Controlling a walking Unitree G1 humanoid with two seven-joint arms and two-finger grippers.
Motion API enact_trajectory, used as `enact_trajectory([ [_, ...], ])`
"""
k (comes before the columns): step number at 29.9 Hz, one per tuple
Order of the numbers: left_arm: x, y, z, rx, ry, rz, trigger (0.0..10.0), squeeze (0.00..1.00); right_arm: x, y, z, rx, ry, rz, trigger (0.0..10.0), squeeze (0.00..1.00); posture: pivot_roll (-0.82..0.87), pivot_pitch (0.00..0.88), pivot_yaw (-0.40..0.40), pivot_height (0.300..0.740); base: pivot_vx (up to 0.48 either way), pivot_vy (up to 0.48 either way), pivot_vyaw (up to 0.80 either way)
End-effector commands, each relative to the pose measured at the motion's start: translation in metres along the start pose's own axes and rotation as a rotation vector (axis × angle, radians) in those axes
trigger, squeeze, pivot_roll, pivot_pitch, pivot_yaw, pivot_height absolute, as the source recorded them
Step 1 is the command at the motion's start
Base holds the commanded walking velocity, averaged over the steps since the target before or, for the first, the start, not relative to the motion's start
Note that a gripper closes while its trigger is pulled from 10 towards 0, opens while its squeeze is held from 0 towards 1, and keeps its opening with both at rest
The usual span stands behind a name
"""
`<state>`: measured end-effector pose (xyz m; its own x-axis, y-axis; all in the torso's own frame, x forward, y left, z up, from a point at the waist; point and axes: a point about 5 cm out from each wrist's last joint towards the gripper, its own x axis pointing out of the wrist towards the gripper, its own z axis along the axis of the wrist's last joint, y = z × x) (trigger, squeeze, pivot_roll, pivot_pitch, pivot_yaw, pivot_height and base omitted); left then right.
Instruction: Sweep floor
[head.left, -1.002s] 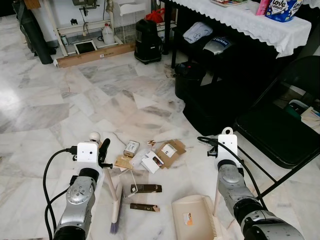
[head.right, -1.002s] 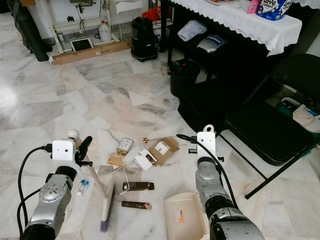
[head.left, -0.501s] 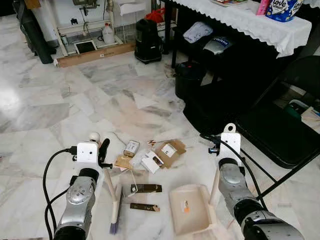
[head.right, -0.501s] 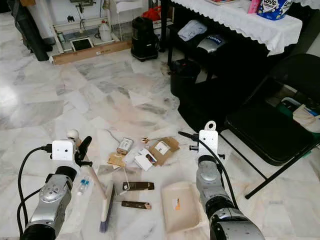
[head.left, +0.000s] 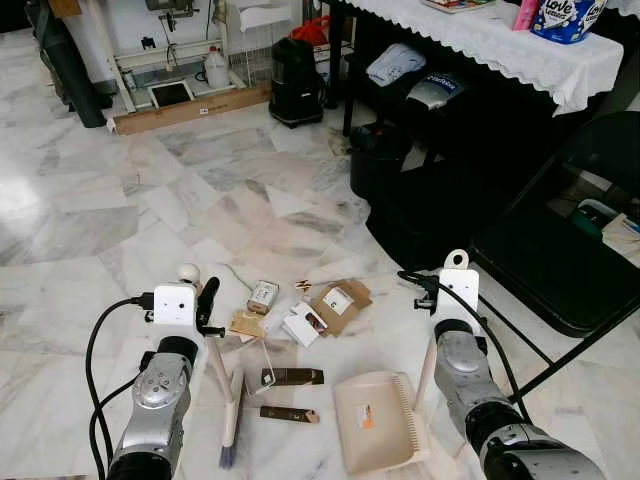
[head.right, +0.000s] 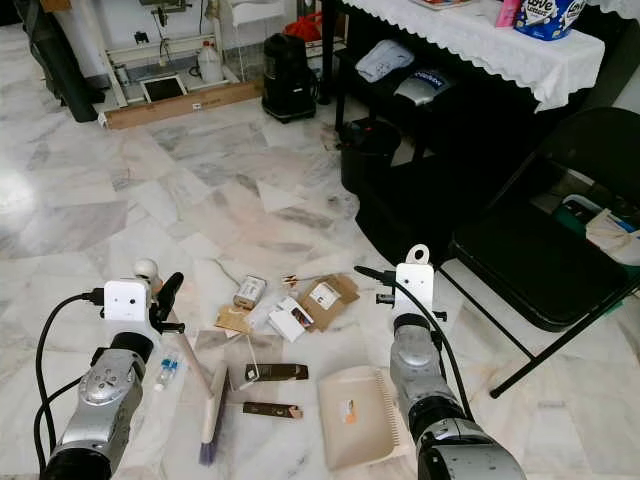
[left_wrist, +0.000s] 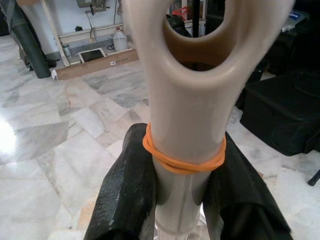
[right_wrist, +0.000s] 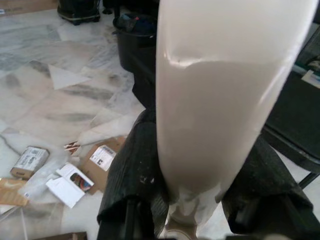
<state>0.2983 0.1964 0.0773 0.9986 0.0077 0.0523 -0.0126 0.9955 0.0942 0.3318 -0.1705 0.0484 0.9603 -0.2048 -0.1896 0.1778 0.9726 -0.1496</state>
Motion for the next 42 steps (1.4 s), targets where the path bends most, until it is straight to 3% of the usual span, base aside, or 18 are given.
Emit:
enact_trajectory([
  [1,0.001,0.003,0.008,0.020,-0.047,0.001,10.0,0.00,0.001,0.001,0.003,0.022,-0.018,0.001,10.0,0.00,0.09,0.058,-0.026,0.740,0.000,0.000,0.00],
  [13,0.000,0.004,0.008,0.024,-0.045,-0.001,10.0,0.00,0.000,0.003,0.003,0.031,-0.019,0.011,10.0,0.00,0.10,0.053,-0.021,0.740,0.000,0.000,0.00],
  [18,0.000,0.009,-0.001,0.056,0.021,-0.003,10.0,0.00,-0.002,0.006,-0.003,0.014,0.016,0.019,10.0,0.00,0.10,0.048,-0.015,0.740,0.000,0.000,0.00],
  [23,-0.001,0.011,-0.003,0.058,0.027,-0.008,10.0,0.00,-0.004,0.009,-0.007,0.015,0.030,0.026,10.0,0.00,0.11,0.041,-0.007,0.740,0.000,0.000,0.00],
  [39,-0.001,0.001,-0.010,0.038,0.068,-0.054,10.0,0.00,-0.008,0.011,-0.013,0.018,0.053,0.031,10.0,0.00,0.11,0.018,-0.003,0.740,0.000,0.000,0.00],
  [42,-0.002,-0.002,-0.016,0.022,0.111,-0.073,10.0,0.00,-0.008,0.010,-0.014,0.016,0.055,0.031,10.0,0.00,0.10,0.020,-0.001,0.740,0.000,0.000,0.00],
])
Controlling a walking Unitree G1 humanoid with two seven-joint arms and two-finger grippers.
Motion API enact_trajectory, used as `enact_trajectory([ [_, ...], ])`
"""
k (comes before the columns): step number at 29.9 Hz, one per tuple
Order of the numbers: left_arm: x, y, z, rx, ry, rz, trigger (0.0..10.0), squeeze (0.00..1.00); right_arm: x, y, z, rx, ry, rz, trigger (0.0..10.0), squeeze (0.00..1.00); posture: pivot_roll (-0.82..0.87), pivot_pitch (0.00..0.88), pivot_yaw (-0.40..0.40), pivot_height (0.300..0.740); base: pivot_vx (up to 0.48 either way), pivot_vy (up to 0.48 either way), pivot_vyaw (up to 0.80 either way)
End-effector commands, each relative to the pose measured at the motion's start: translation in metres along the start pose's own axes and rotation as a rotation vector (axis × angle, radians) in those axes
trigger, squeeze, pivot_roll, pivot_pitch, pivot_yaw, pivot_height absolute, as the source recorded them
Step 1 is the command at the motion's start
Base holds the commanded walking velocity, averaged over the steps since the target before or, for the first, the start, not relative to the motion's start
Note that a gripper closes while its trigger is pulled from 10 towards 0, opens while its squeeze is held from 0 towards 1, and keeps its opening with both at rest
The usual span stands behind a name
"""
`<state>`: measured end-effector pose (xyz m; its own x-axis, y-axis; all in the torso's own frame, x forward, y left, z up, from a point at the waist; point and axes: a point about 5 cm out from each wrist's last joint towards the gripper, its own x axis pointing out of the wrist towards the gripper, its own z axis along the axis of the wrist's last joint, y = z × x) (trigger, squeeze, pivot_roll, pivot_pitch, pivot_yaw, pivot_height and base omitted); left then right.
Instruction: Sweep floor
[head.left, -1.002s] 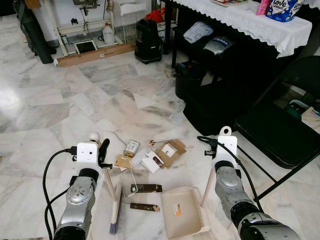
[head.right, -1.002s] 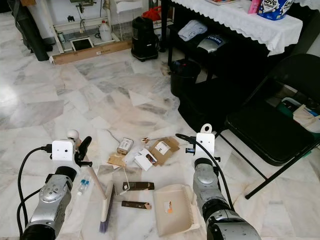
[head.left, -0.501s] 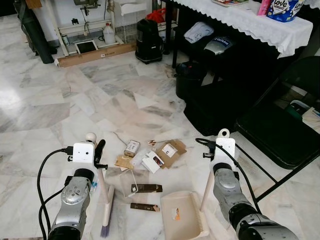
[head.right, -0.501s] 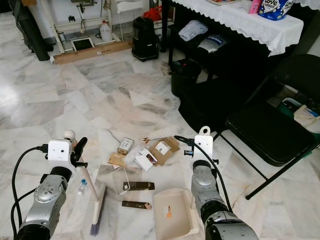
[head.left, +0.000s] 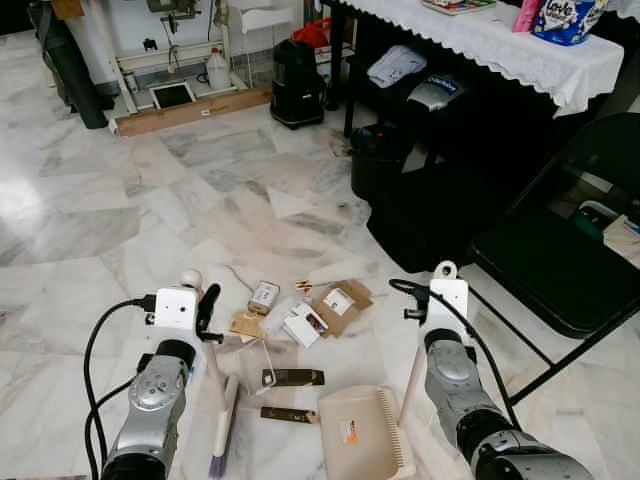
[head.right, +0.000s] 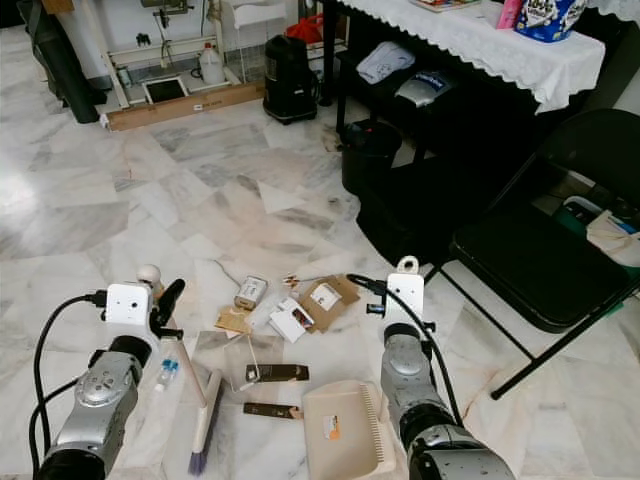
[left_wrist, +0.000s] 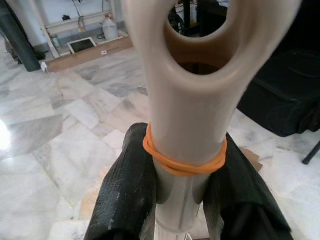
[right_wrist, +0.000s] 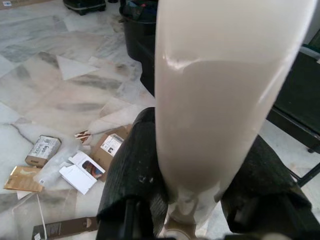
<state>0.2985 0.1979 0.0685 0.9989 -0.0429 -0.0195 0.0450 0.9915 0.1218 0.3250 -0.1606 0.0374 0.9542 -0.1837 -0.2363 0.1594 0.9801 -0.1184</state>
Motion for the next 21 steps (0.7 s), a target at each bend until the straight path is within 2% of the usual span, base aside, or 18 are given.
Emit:
enact_trajectory([
  [1,-0.0012,-0.0037,-0.0080,-0.015,0.050,-0.016,10.0,0.00,-0.0010,0.0003,-0.0025,-0.011,0.010,0.004,10.0,0.00,0.10,0.025,-0.001,0.740,0.000,0.000,0.00],
  [7,-0.0020,-0.0037,-0.0113,-0.065,0.067,0.000,10.0,0.00,-0.0007,-0.0019,-0.0028,-0.011,0.011,-0.002,10.0,0.00,0.10,0.033,-0.002,0.740,0.000,0.000,0.00],
  [8,-0.0021,-0.0034,-0.0144,-0.149,0.090,0.009,10.0,0.00,-0.0007,-0.0027,-0.0030,-0.012,0.012,-0.005,10.0,0.00,0.10,0.033,-0.002,0.740,0.000,0.000,0.00],
  [9,-0.0021,-0.0034,-0.0144,-0.149,0.090,0.009,10.0,0.00,-0.0007,-0.0027,-0.0030,-0.012,0.012,-0.005,10.0,0.00,0.10,0.033,-0.002,0.740,0.000,0.000,0.00],
  [10,-0.0019,-0.0032,-0.0159,-0.191,0.103,0.010,10.0,0.00,-0.0007,-0.0029,-0.0031,-0.012,0.012,-0.007,10.0,0.00,0.10,0.033,-0.002,0.740,0.000,0.000,0.00],
  [13,-0.0012,-0.0015,-0.0174,-0.248,0.121,0.016,10.0,0.00,-0.0004,-0.0032,-0.0026,-0.010,0.012,-0.008,10.0,0.00,0.10,0.043,-0.001,0.740,0.000,0.000,0.00],
  [21,0.0005,0.0035,-0.0144,-0.310,0.124,-0.005,10.0,0.00,-0.0003,-0.0031,-0.0026,-0.010,0.015,-0.007,10.0,0.00,0.10,0.049,-0.002,0.740,0.000,0.000,0.00],
])
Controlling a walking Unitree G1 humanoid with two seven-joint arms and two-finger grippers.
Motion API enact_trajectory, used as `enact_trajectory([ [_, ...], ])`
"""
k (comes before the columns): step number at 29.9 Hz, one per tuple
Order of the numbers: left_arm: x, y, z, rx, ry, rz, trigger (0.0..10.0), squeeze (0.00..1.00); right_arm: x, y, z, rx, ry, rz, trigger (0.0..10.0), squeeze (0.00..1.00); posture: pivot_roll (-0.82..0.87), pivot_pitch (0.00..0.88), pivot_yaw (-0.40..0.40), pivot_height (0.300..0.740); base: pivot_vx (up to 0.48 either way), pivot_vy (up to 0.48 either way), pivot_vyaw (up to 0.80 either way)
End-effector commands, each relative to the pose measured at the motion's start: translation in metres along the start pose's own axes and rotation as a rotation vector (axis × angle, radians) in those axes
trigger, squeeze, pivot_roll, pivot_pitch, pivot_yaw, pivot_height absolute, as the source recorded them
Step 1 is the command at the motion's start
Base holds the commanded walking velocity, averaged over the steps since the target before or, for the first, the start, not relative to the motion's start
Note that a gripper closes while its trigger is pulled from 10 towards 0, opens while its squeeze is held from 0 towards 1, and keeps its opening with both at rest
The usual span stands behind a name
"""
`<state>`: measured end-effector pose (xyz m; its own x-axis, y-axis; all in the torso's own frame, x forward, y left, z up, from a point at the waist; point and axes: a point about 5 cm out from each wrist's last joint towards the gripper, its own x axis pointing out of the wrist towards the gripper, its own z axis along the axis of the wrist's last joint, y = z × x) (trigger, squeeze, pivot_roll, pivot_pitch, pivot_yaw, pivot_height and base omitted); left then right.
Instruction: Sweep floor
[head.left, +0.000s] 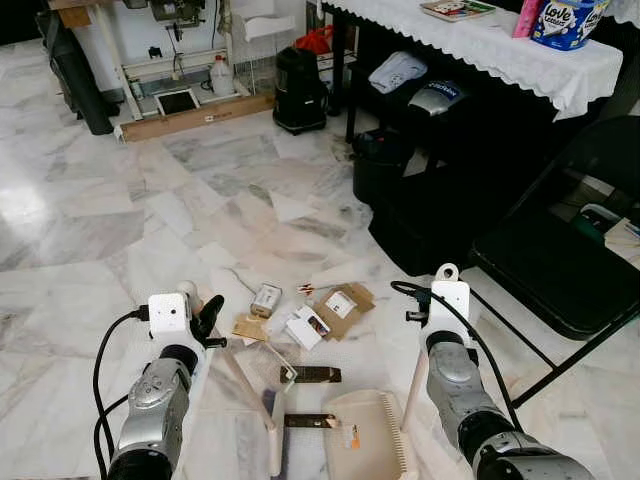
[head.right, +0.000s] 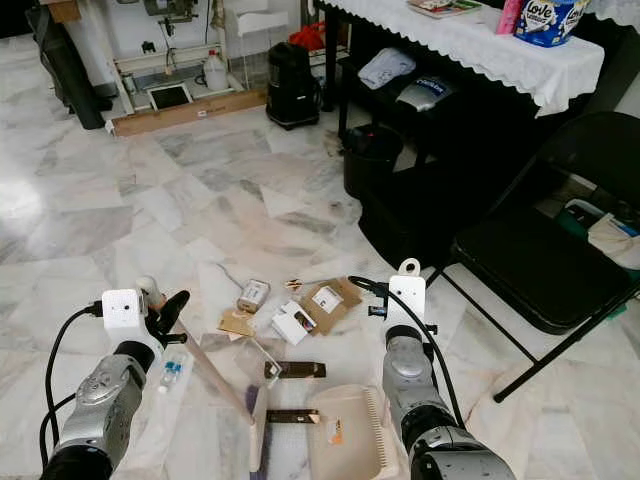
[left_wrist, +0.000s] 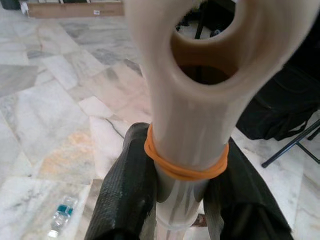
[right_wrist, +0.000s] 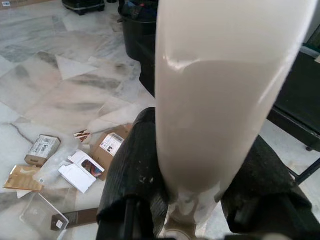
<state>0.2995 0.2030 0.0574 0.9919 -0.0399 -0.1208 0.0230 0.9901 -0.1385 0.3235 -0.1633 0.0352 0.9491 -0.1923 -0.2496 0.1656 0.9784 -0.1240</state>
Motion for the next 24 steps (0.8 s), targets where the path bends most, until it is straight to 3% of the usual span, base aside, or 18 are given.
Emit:
enact_trajectory([
  [1,0.000,0.000,-0.003,-0.053,0.024,-0.012,10.0,0.00,0.000,0.000,0.000,-0.006,0.000,0.001,10.0,0.00,0.10,0.049,-0.002,0.740,0.000,0.000,0.00],
  [9,0.001,-0.004,0.009,-0.134,0.010,-0.112,10.0,0.00,0.000,0.000,0.000,-0.009,0.003,0.005,10.0,0.00,0.10,0.054,-0.006,0.740,0.000,0.000,0.00],
  [15,0.002,-0.006,0.016,-0.149,0.010,-0.180,10.0,0.00,0.001,0.000,0.001,-0.008,0.004,0.007,10.0,0.00,0.11,0.055,-0.007,0.740,0.000,0.000,0.00],
  [22,0.003,-0.004,0.029,-0.139,-0.048,-0.155,10.0,0.00,0.001,0.001,0.002,-0.008,-0.001,0.007,10.0,0.00,0.11,0.058,-0.010,0.740,0.000,0.000,0.00],
  [24,0.005,0.000,0.041,-0.122,-0.122,-0.100,10.0,0.00,0.002,0.000,0.003,-0.007,-0.005,0.006,10.0,0.00,0.11,0.057,-0.010,0.740,0.000,0.000,0.00],
])
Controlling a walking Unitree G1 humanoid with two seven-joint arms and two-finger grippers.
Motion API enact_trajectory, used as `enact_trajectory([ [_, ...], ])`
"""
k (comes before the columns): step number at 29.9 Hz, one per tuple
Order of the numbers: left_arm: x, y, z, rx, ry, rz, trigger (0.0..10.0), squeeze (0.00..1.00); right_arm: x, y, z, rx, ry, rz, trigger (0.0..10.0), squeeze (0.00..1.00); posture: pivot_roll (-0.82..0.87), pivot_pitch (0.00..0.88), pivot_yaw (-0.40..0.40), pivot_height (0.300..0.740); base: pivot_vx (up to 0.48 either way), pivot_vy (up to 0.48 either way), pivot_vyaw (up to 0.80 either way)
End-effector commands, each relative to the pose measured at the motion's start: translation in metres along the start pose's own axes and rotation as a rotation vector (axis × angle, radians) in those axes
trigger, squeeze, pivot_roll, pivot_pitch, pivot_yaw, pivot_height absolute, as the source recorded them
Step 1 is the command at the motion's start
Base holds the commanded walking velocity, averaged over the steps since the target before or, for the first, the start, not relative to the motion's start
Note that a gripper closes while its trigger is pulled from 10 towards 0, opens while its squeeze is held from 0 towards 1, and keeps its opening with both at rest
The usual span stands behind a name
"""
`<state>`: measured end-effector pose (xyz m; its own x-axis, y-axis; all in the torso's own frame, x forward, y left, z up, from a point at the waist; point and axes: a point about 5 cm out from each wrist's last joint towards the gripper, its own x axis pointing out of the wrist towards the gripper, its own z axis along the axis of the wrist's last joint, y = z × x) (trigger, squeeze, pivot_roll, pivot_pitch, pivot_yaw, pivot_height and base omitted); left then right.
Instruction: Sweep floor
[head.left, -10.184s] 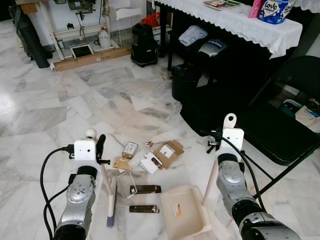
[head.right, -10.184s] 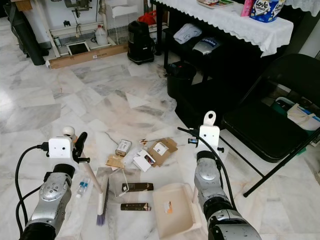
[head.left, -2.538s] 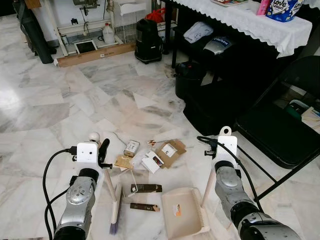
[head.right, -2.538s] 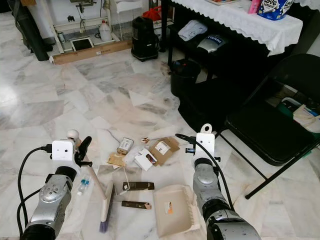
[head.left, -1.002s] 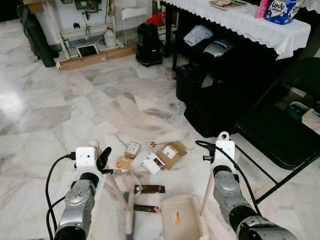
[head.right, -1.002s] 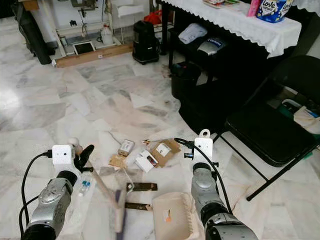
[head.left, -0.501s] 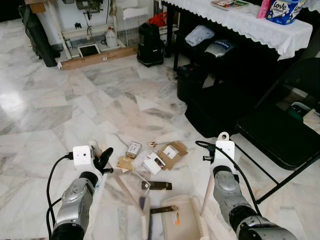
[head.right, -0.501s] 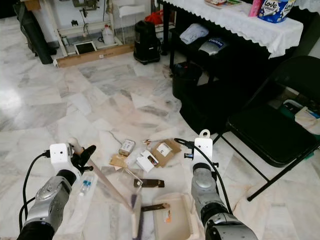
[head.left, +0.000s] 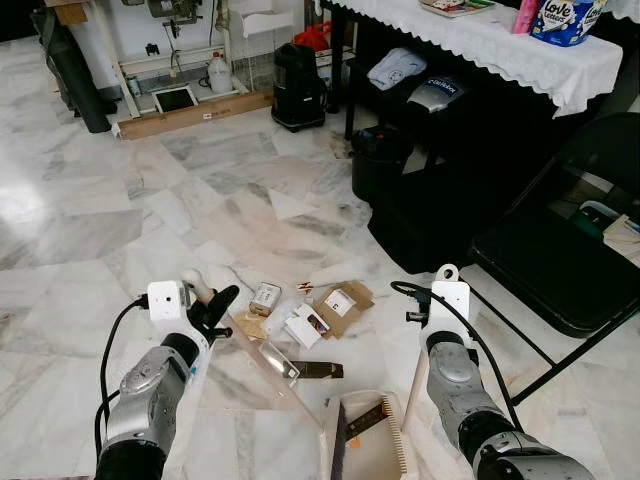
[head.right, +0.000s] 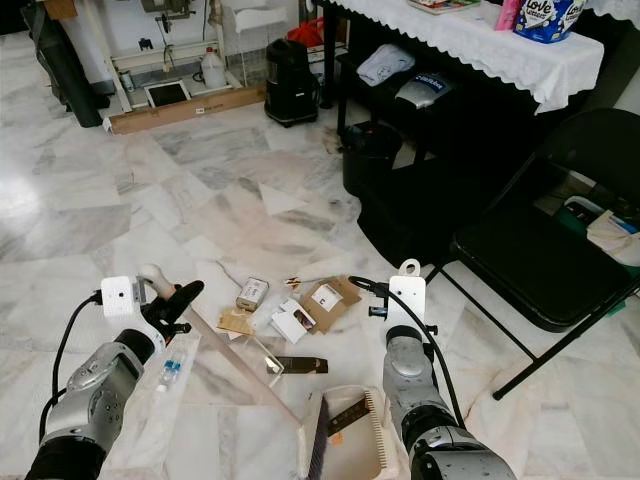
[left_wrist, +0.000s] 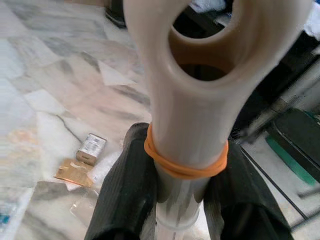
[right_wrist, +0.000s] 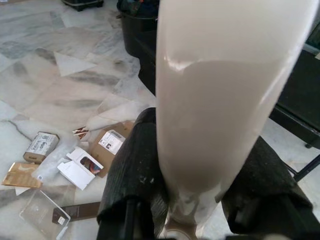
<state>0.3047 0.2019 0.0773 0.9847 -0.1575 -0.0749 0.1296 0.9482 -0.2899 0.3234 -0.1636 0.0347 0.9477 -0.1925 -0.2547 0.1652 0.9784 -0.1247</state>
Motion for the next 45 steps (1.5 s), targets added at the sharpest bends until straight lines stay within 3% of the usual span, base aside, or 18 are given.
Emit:
enact_trajectory([
  [1,0.002,0.001,0.025,0.041,-0.125,0.021,10.0,0.00,0.002,0.000,0.004,-0.006,-0.012,0.005,10.0,0.00,0.11,0.056,-0.011,0.740,0.000,0.000,0.00],
  [7,0.003,-0.007,0.039,0.084,-0.193,0.002,10.0,0.00,0.003,-0.001,0.008,-0.004,-0.027,0.000,10.0,0.00,0.10,0.050,-0.016,0.740,0.000,0.000,0.00],
  [10,0.004,-0.007,0.046,0.149,-0.232,0.022,10.0,0.00,0.004,-0.001,0.010,-0.002,-0.035,-0.004,10.0,0.00,0.10,0.050,-0.016,0.740,0.000,0.000,0.00],
  [12,0.003,-0.006,0.054,0.237,-0.284,0.078,10.0,0.00,0.004,-0.001,0.012,0.003,-0.047,-0.006,10.0,0.00,0.11,0.043,-0.018,0.740,0.000,0.000,0.00],
  [15,0.000,-0.005,0.062,0.266,-0.363,0.161,10.0,0.00,0.005,-0.002,0.017,0.019,-0.077,-0.012,10.0,0.00,0.11,0.033,-0.019,0.740,0.000,0.000,0.00],
  [25,-0.002,-0.009,0.056,0.286,-0.369,0.175,10.0,0.00,0.008,-0.007,0.030,0.071,-0.136,-0.040,10.0,0.00,0.11,0.000,-0.011,0.740,0.000,0.000,0.00],
  [34,0.004,0.003,0.048,0.350,-0.319,0.197,10.0,0.00,0.013,-0.005,0.045,0.095,-0.175,-0.045,10.0,0.00,0.11,0.000,-0.004,0.740,0.000,0.000,0.00],
  [45,0.008,0.018,0.058,0.390,-0.347,0.252,10.0,0.00,0.016,-0.009,0.063,0.153,-0.256,-0.057,10.0,0.00,0.13,0.000,-0.007,0.740,0.000,0.000,0.00],
])
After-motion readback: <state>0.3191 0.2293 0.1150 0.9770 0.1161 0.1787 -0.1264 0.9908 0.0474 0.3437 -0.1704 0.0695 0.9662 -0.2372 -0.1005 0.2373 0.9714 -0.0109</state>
